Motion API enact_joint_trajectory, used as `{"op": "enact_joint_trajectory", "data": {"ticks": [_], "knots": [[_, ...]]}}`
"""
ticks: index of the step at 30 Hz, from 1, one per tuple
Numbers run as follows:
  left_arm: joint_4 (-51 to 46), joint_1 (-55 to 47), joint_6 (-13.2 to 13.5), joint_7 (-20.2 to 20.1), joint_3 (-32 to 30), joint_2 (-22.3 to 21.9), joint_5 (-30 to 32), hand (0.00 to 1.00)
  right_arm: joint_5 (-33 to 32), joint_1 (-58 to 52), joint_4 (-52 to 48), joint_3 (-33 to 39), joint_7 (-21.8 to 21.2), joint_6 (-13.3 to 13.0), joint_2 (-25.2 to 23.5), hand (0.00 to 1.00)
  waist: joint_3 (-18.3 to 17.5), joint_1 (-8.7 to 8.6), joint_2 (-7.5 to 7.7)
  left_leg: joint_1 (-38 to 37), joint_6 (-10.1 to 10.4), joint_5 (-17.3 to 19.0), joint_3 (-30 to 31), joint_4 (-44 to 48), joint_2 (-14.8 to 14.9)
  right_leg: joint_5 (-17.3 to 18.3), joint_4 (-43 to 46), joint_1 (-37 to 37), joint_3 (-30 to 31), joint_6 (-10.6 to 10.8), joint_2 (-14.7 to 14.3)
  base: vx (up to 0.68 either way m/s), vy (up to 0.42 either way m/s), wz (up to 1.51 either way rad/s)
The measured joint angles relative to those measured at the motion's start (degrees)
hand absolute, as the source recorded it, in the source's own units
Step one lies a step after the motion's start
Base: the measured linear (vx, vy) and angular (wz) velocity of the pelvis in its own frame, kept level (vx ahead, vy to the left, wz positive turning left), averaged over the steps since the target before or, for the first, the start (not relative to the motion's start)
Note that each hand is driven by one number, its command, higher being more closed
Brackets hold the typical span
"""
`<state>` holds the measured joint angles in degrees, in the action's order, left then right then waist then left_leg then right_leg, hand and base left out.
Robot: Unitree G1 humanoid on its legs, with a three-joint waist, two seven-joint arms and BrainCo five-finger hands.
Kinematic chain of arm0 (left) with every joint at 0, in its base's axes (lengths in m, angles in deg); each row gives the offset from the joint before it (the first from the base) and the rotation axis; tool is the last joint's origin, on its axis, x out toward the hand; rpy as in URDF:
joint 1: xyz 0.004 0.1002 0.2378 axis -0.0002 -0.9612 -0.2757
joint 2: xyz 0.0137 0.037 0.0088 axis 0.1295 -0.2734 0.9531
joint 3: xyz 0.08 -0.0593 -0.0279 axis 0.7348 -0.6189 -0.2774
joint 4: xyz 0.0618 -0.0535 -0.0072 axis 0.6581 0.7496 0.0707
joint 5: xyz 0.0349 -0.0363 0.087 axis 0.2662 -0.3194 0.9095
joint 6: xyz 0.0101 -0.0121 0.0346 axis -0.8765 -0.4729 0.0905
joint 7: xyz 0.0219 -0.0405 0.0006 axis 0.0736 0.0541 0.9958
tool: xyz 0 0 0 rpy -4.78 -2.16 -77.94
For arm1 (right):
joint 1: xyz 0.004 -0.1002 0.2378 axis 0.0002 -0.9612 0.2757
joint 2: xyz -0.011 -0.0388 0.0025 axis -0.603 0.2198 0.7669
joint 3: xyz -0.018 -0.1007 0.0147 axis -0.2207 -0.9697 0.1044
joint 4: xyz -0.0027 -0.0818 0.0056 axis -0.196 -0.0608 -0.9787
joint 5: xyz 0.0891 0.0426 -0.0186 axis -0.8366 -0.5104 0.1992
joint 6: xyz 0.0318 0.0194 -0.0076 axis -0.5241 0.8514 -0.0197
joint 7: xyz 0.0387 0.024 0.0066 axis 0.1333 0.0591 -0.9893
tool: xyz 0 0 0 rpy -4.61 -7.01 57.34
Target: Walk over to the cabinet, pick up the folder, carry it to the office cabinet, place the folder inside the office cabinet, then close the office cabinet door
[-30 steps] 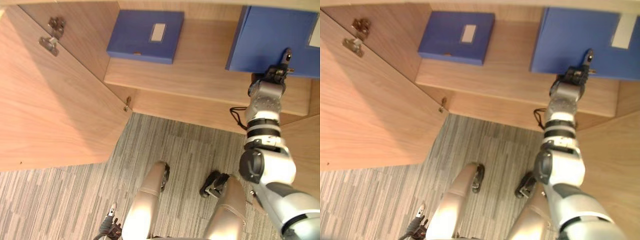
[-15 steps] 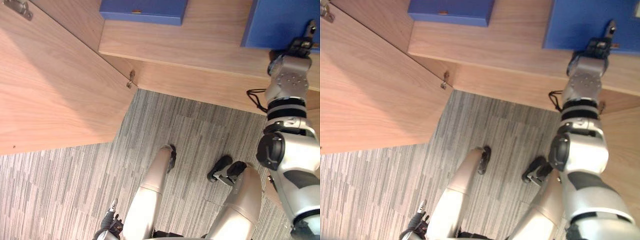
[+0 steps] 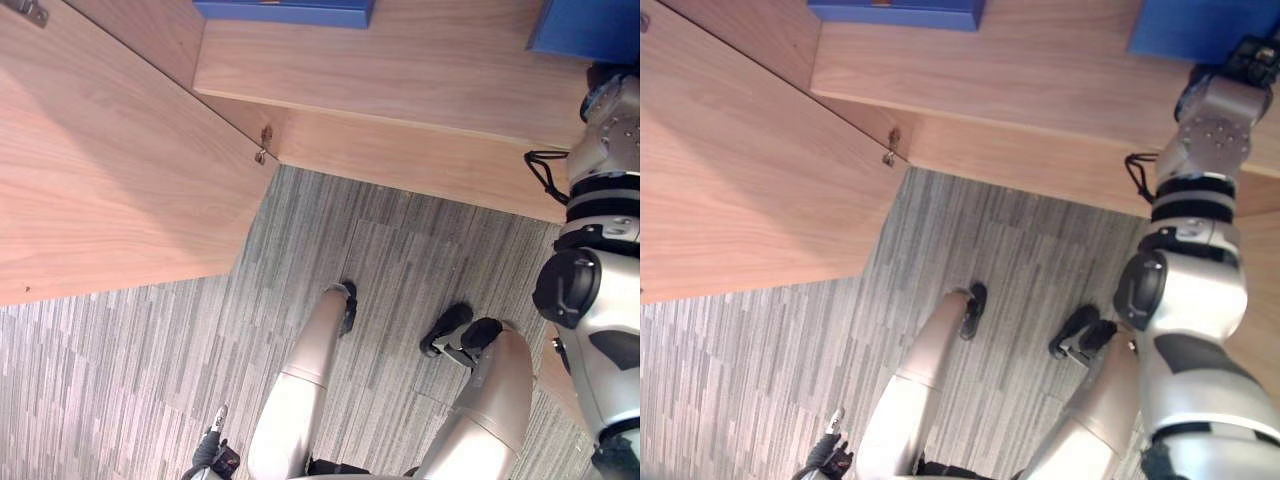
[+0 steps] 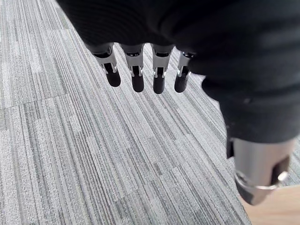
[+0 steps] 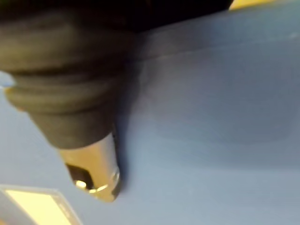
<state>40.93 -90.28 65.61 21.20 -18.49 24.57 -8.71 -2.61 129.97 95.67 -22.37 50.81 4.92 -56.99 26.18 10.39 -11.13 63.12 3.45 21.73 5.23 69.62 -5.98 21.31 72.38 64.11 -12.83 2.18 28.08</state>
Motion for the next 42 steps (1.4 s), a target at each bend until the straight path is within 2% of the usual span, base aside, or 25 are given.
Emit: {"op": "enact_joint_trajectory", "data": {"ticks": [2, 8, 10, 11, 14, 17, 20, 25, 30, 34, 38, 39, 40, 42], "knots": [[0.17, 0.0, 0.0, 0.0, -1.44, 0.02, 0.0, 0.0, 1.06, 0.02, -0.06, -1.67, -0.76, 0.59, 0.29, 0.0, 0.02, -0.08, 0.03, -0.01, 0.07, -0.04, 0.04, -0.04, 0.09, 0.01, 0.0, 0.0, 0.0, 0.01, -0.11, 0.05, -0.036, -0.01], [1.44, 0.0, 0.03, -0.17, -2.56, 0.07, 0.03, 0.0, 13.93, 0.02, -0.32, -5.23, -3.22, 5.56, 0.77, 0.0, 0.09, -0.86, 0.13, -0.01, 0.15, -0.08, 0.11, -0.08, 0.34, 0.1, -0.1, 0.0, -0.05, 0.16, -0.42, 0.05, -0.029, -0.01], [1.62, 0.0, 0.04, -0.3, -2.56, 0.1, 0.25, 0.0, 20.63, 0.02, -0.08, -8.56, -5.42, 9.44, 1.28, 0.0, 0.13, -1.26, 0.19, -0.01, 0.15, -0.08, 0.11, -0.16, 0.47, 0.0, -0.25, 0.0, -0.09, 0.0, -0.6, 0.06, -0.023, -0.02], [1.66, 0.0, 0.05, -0.32, -2.56, 0.13, 0.31, 0.0, 21.81, 0.02, 0.2, -9.68, -5.97, 10.3, 1.47, 0.0, 0.14, -1.3, 0.2, -0.02, 0.16, -0.08, 0.12, -0.18, 0.54, 0.0, -0.3, 0.0, -0.09, -0.01, -0.67, 0.06, -0.022, -0.03], [1.74, 0.01, 0.1, -0.91, -2.56, 0.58, 1.54, 0.0, 28.48, 0.02, 1.68, -15.36, -9.18, 15.3, 1.95, 0.0, 0.23, -1.45, 0.34, -0.09, 0.19, -0.08, 0.13, -0.3, 0.92, -0.04, -0.5, -0.03, -0.18, -0.05, -1.08, 0.03, -0.013, -0.05], [1.76, 0.0, 0.18, -1.26, -2.88, 1.0, 1.54, 0.0, 32.06, 0.02, 3.81, -17.92, -10.46, 17.11, 1.92, 0.0, 0.24, -1.59, 0.35, -0.26, 0.24, -0.11, 0.11, -0.38, 1.06, -0.07, -0.61, -0.14, -0.19, -0.1, -1.24, 0.05, -0.02, -0.03], [1.78, 0.0, 0.2, -1.41, -3.08, 1.59, 1.54, 0.0, 34.05, 0.01, 5.13, -18.18, -11.96, 18.04, 1.9, 0.0, 0.24, -1.65, 0.36, -0.72, 0.25, -0.12, 0.04, -0.44, 1.2, -0.2, -0.82, -0.52, -0.19, -0.28, -1.42, 0.05, -0.015, -0.03], [1.83, 0.0, 0.33, -1.84, -4.59, 2.09, 1.56, 0.0, 34.74, -0.06, 7.19, -20.19, -12.98, 18.23, 1.93, 0.0, 0.27, -1.8, 0.4, -2.4, 0.19, -0.54, -0.54, -2.15, 1.59, -0.47, -2.45, -1.83, -0.12, -0.1, -1.97, 0.04, -0.015, -0.06], [1.82, 0.0, 0.41, -2.04, -4.74, 2.4, 1.79, 0.0, 36.47, -0.6, 7.63, -20.31, -14.26, 18.5, 1.93, 0.0, 0.29, -2.16, 0.44, -3.71, 0.14, -0.76, -1.08, -3.68, 2.19, -1.41, -3.93, -2.67, -0.12, -0.79, -2.48, 0.06, -0.008, -0.08], [1.78, 0.0, 0.73, -2.63, -4.73, 2.47, 1.8, 0.0, 46.17, -2.5, 7.97, -23.19, -17.66, 19.85, 2.14, 0.0, 0.3, -2.78, 0.47, -6.1, -0.02, -0.87, -1.58, -5.68, 2.76, -1.94, -6.07, -4.71, -0.12, -0.48, -3.27, 0.07, -0.006, -0.09], [1.74, 0.0, 1.21, -3.48, -4.66, 3.13, 1.8, 0.0, 55.02, -4.56, 6.96, -26.55, -21.79, 19.87, 3.05, 0.0, 0.32, -3.26, 0.62, -7.13, -0.11, -0.92, -1.89, -6.62, 3.04, -2.13, -7.15, -5.5, -0.02, -0.2, -3.73, 0.06, -0.004, -0.07], [1.74, 0.0, 1.27, -4.04, -4.52, 3.42, 1.8, 0.0, 57.67, -5.33, 6.32, -27.03, -23.4, 19.76, 3.55, 0.0, 0.33, -3.26, 0.64, -7.26, -0.13, -0.93, -2.01, -6.81, 3.11, -2.16, -7.29, -5.52, 0.08, -0.14, -3.82, 0.05, -0.007, -0.06], [1.7, 0.0, 1.27, -4.98, -4.16, 4.07, 1.86, 0.0, 63.07, -7.14, 4.21, -27.12, -26.93, 19.6, 4.75, 0.0, 0.35, -3.25, 0.68, -7.39, -0.18, -0.96, -2.16, -7.12, 3.18, -2.2, -7.48, -5.52, 0.15, -0.1, -3.88, 0.05, -0.008, -0.04], [1.45, -0.19, 1.27, -5.93, -4.08, 4.69, 2.39, 0.0, 68.65, -8.84, 1.75, -29.18, -30.06, 19.26, 6.56, 0.0, 0.38, -3.28, 0.74, -7.52, -0.18, -0.97, -2.21, -7.29, 3.23, -2.24, -7.56, -5.55, 0.15, -0.16, -3.92, 0.06, -0.011, -0.03]]}}
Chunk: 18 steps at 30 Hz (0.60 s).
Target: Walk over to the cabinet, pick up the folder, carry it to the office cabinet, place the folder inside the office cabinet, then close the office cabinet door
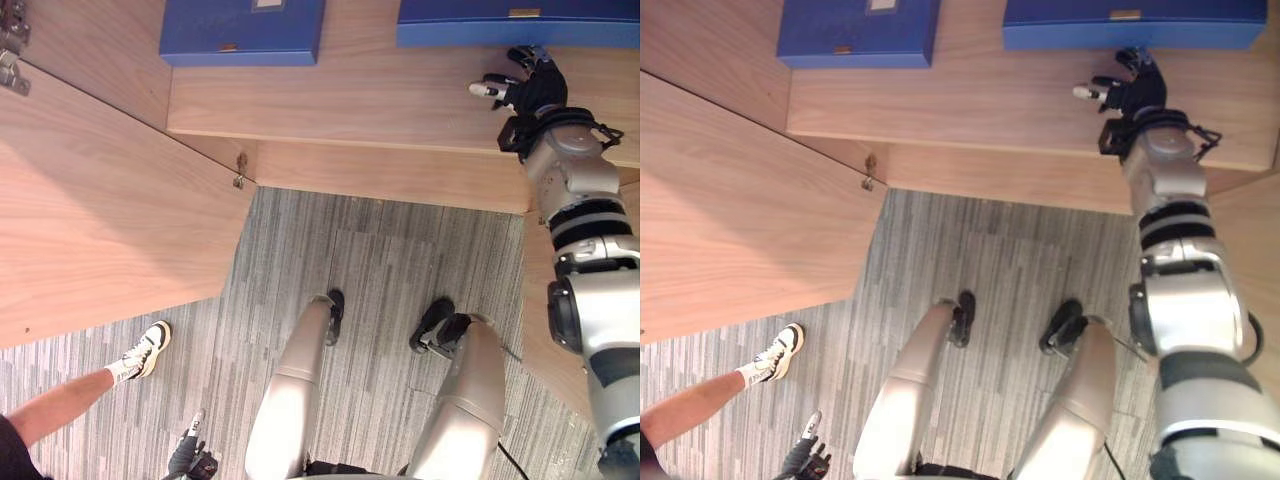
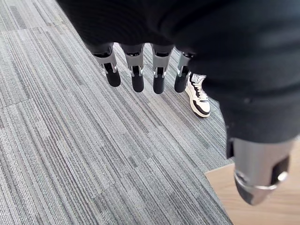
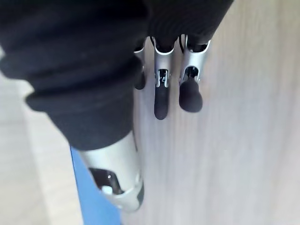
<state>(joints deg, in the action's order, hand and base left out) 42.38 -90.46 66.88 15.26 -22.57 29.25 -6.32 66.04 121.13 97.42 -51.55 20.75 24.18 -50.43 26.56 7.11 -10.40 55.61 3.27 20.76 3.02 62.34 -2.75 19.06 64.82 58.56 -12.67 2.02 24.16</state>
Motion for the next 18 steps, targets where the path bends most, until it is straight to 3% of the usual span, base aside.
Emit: {"op": "enact_joint_trajectory", "data": {"ticks": [2, 6, 9, 18], "knots": [[-1.42, -0.33, 0.02, -1.82, 0.22, 0.57, 1.55, 0.0, 11.07, -2.25, -2.56, -0.91, -5.26, -1.32, 1.6, 0.0, 0.05, -0.14, 0.08, -0.83, 0.0, 0.01, -0.18, -0.41, 0.11, -0.09, -0.27, -0.62, 0.01, -0.16, -0.03, 0.06, -0.012, -0.05], [-2.24, -0.59, 0.08, -3.34, 0.69, 1.21, 1.68, 0.0, 25.32, -5.56, -7.62, -4.26, -8.04, -2.92, 1.83, 0.0, -0.25, -0.28, 1.16, -2.79, 0.0, 0.01, -0.84, -1.73, 0.49, 0.1, -1.24, -2.0, 0.12, 0.16, -0.31, 0.05, -0.016, -0.08], [-2.22, -1.19, 0.03, -3.95, 0.71, 1.94, 1.92, 0.0, 27.99, -7.23, -9.7, -4.5, -10.1, -4.18, 1.57, 0.0, -0.6, -0.34, 2.32, -2.83, 0.03, 0.01, -1.03, -2.01, 1.17, -0.01, -1.9, -2.01, 0.08, 0.22, -1.08, 0.04, -0.012, -0.1], [-2.12, -1.51, -0.11, -4.55, 2.11, 1.89, 1.88, 0.0, 34.76, -10.48, -9.59, -4.51, -12.17, -4.33, -1.55, 0.0, -0.98, -0.44, 3.39, -6.85, 0.01, -0.01, -1.3, -4.04, 1.73, -0.43, -4.25, -6.05, -0.31, 0.58, -1.89, 0.05, 0.004, -0.05]]}}
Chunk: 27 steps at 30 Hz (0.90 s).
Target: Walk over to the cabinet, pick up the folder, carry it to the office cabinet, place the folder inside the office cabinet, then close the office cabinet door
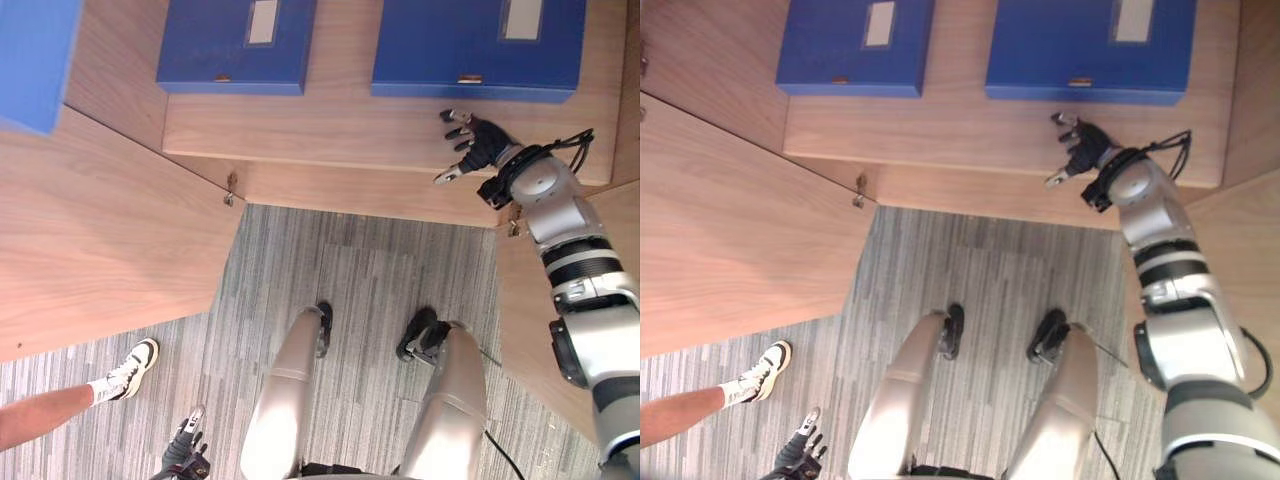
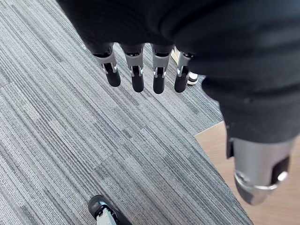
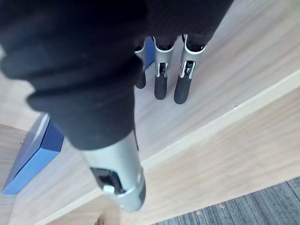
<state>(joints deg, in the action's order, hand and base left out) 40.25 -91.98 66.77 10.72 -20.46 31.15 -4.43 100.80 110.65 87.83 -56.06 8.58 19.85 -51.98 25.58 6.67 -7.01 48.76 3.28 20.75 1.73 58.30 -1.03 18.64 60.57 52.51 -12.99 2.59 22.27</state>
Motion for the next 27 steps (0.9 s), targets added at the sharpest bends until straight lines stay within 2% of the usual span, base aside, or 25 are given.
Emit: {"op": "enact_joint_trajectory", "data": {"ticks": [3, 6, 9, 11, 14, 17, 18, 19, 20, 21, 22, 23, 25, 27], "knots": [[0.0, 0.01, -0.02, 0.0, 0.0, -0.09, 0.0, 0.0, 0.2, -1.4, 0.87, -0.05, -0.06, 0.01, -2.02, 0.0, -0.41, -0.46, 0.62, -1.58, -0.01, 0.01, 0.35, -0.97, 0.37, -0.81, -1.62, -2.32, -1.22, -1.16, -0.27, 0.06, 0.018, -0.02], [0.14, 0.02, -0.03, 0.02, 0.05, -0.09, -0.27, 0.0, 2.43, -5.2, 3.53, -1.57, -0.31, 0.8, -6.21, 0.0, -0.97, -0.65, 1.82, -7.08, -0.03, -0.04, 0.83, -3.79, 0.39, -0.94, -4.43, -8.48, -2.7, -1.09, -0.29, 0.09, 0.022, 0.03], [0.57, 0.02, -0.06, 0.15, 0.12, -0.03, -0.79, 0.0, 3.25, -10.26, 6.55, -2.45, -0.94, 3.36, -11.42, 0.0, -2.38, -0.67, 3.25, -13.98, 0.12, -0.52, 1.35, -8.08, 0.81, -1.45, -9.04, -16.37, -4.92, -0.57, -0.94, 0.12, 0.017, 0.03], [0.48, 0.03, -0.09, 0.18, 0.3, 0.18, -0.72, 0.0, 3.64, -16.59, 9.03, -3.79, -2.43, 5.58, -17.11, 0.0, -3.75, -0.17, 4.46, -19.52, 0.43, -1.52, 1.29, -12.82, 2.19, -2.96, -14.92, -22.73, -6.78, -0.33, -2.92, 0.16, 0.018, -0.09], [0.61, 0.04, -0.17, 0.14, 0.73, 0.52, -0.73, 0.0, -1.25, -24.81, 10.45, -2.86, -2.08, 6.52, -23.49, 0.0, -6.63, -0.12, 5.32, -25.05, 0.79, -3.47, 0.82, -19.24, 3.47, -5.29, -22.38, -28.99, -8.7, -0.04, -5.0, 0.16, 0.02, -0.05], [1.33, 0.55, -0.05, 0.0, 0.73, 0.97, -1.06, 0.0, -5.71, -30.67, 12.21, 4.67, 1.33, 6.66, -29.28, 0.0, -10.67, -0.39, 5.94, -30.62, 1.04, -5.91, -0.12, -26.56, 4.69, -8.03, -30.42, -34.62, -9.9, 0.28, -7.42, 0.15, 0.001, -0.1], [2.9, 1.38, 0.02, -0.16, 0.67, 0.94, -2.31, 0.0, -8.3, -32.87, 13.2, 9.56, 3.92, 6.38, -31.2, 0.0, -12.29, -0.32, 6.06, -33.35, 1.46, -6.85, -0.65, -29.65, 5.24, -9.56, -33.95, -37.27, -10.41, 0.42, -8.6, 0.15, -0.03, -0.15], [4.43, 1.83, -0.02, -0.26, 0.71, 0.59, -3.85, 0.0, -12.39, -35.45, 14.27, 14.54, 7.23, 5.43, -32.96, 0.0, -14.29, -0.44, 6.24, -35.62, 1.76, -7.79, -1.02, -32.81, 5.76, -10.95, -37.5, -39.4, -10.49, 0.57, -9.82, 0.15, -0.03, -0.19], [5.29, 2.1, -0.01, -0.3, 0.69, 0.34, -4.73, 0.0, -14.3, -36.81, 15.15, 17.2, 8.62, 4.63, -33.86, 0.0, -15.33, -0.58, 6.36, -36.82, 1.78, -8.39, -1.2, -34.51, 5.92, -11.65, -39.35, -40.4, -10.49, 0.61, -10.43, 0.15, -0.029, -0.17], [6.68, 2.67, 0.0, -0.38, 0.7, -0.15, -6.08, 0.0, -19.14, -39.1, 17.23, 21.87, 10.9, 3.48, -35.2, 0.0, -17.21, -1.08, 6.94, -39.22, 2.09, -10.16, -1.47, -38.68, 5.94, -13.19, -43.19, -42.46, -10.63, 0.86, -11.27, 0.15, -0.037, -0.09], [6.78, 2.96, 0.03, -0.7, 0.72, -0.8, -7.71, 0.0, -23.64, -41.67, 19.4, 26.16, 12.55, 2.69, -36.1, 0.0, -18.83, -1.66, 7.45, -41.68, 2.36, -12.05, -1.58, -42.95, 5.97, -15.01, -47.13, -44.67, -10.92, 0.97, -12.28, 0.14, -0.043, -0.04], [6.68, 3.11, 0.07, -0.88, 0.74, -1.04, -8.11, 0.0, -25.02, -42.69, 20.1, 27.76, 12.97, 2.52, -36.39, 0.0, -19.3, -1.87, 7.64, -42.58, 2.35, -12.73, -1.61, -44.45, 5.98, -15.62, -48.64, -45.57, -11.11, 1.01, -12.57, 0.11, -0.054, 0.03], [1.4, 2.23, 0.65, -1.1, 2.47, -2.73, -10.87, 0.0, -28.67, -48.34, 22.6, 34.14, 14.2, 2.3, -37.11, 0.0, -20.74, -3.11, 8.27, -46.71, 2.42, -15.46, -1.63, -50.79, 6.02, -18.57, -55.5, -49.69, -11.78, 1.22, -14.17, 0.08, -0.052, 0.02], [-5.71, 0.25, 1.01, -1.15, 4.77, -3.63, -11.6, 0.0, -29.44, -51.3, 22.87, 36.29, 14.65, 2.3, -37.31, 0.0, -21.58, -3.45, 8.52, -47.62, 2.44, -16.35, -1.78, -52.77, 6.02, -19.83, -58.04, -50.72, -11.79, 1.25, -14.71, 0.02, -0.012, -0.02]]}}
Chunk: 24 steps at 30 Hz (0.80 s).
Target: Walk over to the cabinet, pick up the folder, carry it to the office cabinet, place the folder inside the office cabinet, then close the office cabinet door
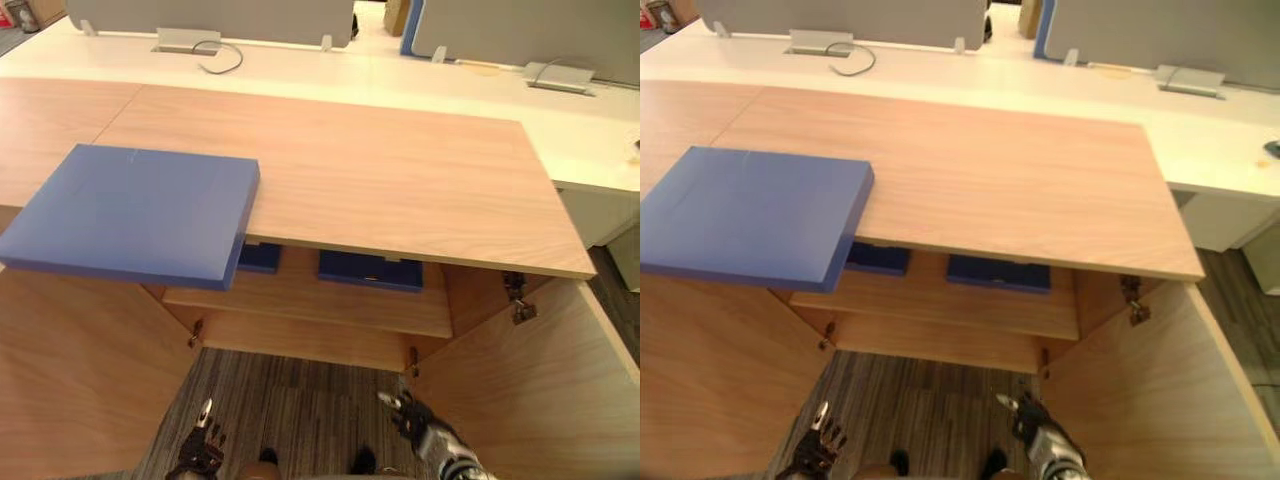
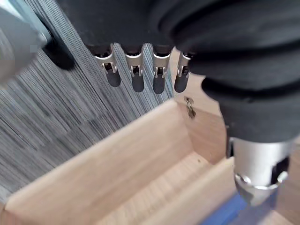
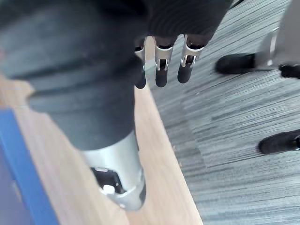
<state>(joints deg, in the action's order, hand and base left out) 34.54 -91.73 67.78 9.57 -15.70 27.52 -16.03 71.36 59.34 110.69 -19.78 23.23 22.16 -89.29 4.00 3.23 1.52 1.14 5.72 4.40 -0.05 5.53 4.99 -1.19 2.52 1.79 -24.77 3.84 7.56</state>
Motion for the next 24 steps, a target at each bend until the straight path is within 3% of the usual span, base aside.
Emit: {"op": "enact_joint_trajectory", "data": {"ticks": [1, 3, 6, 10, 13, 16, 19, 24], "knots": [[-8.46, -2.58, 0.68, -0.09, 2.64, -0.39, -0.03, 0.0, 0.03, -2.11, 0.13, 0.99, 0.22, 0.0, -0.17, 0.0, -0.45, -0.31, 0.03, -0.54, -0.27, -0.51, 0.01, -1.13, -0.08, -1.05, -2.06, -0.9, -0.05, 0.01, -0.47, 0.0, 0.0, 0.0], [-15.51, -5.05, 1.5, -0.22, 3.77, -0.71, 0.78, 0.0, 0.16, -3.35, 0.95, 2.09, 0.23, 0.01, -0.46, 0.0, -1.41, -0.38, 0.0, -0.56, -0.44, -0.83, 0.01, -1.68, -0.2, -1.79, -3.33, -1.18, -0.05, 0.03, -0.7, 0.0, 0.0, 0.0], [-26.71, -9.22, 2.2, 0.7, 2.36, -2.61, 4.75, 0.0, 0.11, -4.71, 0.92, 3.26, 0.57, -0.01, -1.21, 0.0, -2.15, 0.07, -0.04, -2.29, -0.88, -1.16, 0.27, -2.59, -0.49, -2.33, -4.64, -3.44, -0.36, 0.15, -0.83, -0.01, 0.012, 0.04], [-39.07, -11.77, 2.59, 5.21, -1.4, -4.77, 7.69, 0.0, -0.08, -6.42, 0.94, 2.87, 0.64, -0.23, -2.02, 0.0, -3.95, 2.22, 0.81, -1.88, -1.17, -1.34, 2.43, -2.33, -0.87, -2.59, -5.68, -4.97, -2.35, 0.25, -0.77, -0.04, 0.009, 0.29], [-50.66, -12.58, 4.2, 8.39, -3.4, -5.06, 11.13, 0.0, -0.09, -7.45, 0.94, 1.95, 0.71, -0.29, -2.31, 0.0, -4.64, 4.05, 1.51, -0.2, -1.37, -1.5, 4.69, -1.66, -1.21, -2.57, -5.74, -5.09, -4.76, 0.25, -0.6, -0.04, -0.006, 0.39], [-63.76, -14.34, 6.29, 9.87, -5.14, -5.44, 14.32, 0.0, 0.05, -7.36, 0.93, 1.96, 1.26, -0.34, -2.57, 0.0, -4.52, 4.62, 1.7, 0.25, -1.61, -1.7, 7.24, -1.34, -2.02, -2.47, -5.77, -6.04, -6.94, 0.41, -0.04, -0.04, 0.011, 0.39], [-72.61, -14.03, 8.5, 10.65, -6.79, -5.31, 18.68, 0.0, 0.06, -6.98, 0.91, 2.04, 1.6, -0.38, -3.17, 0.0, -4.48, 5.73, 1.85, 0.44, -1.76, -1.81, 8.91, -1.21, -2.79, -2.43, -5.77, -6.77, -8.3, 0.7, 0.5, -0.02, 0.037, 0.28], [-80.52, -13.89, 9.18, 13.06, -7.37, -5.03, 24.51, 0.0, 0.04, -5.27, 0.83, 3.16, 1.88, -0.59, -3.19, 0.0, -4.33, 6.5, 2.14, 1.42, -2.41, -2.42, 10.56, -1.16, -3.76, -2.53, -5.87, -6.74, -9.81, 0.94, 1.19, 0.0, 0.039, 0.21]]}}
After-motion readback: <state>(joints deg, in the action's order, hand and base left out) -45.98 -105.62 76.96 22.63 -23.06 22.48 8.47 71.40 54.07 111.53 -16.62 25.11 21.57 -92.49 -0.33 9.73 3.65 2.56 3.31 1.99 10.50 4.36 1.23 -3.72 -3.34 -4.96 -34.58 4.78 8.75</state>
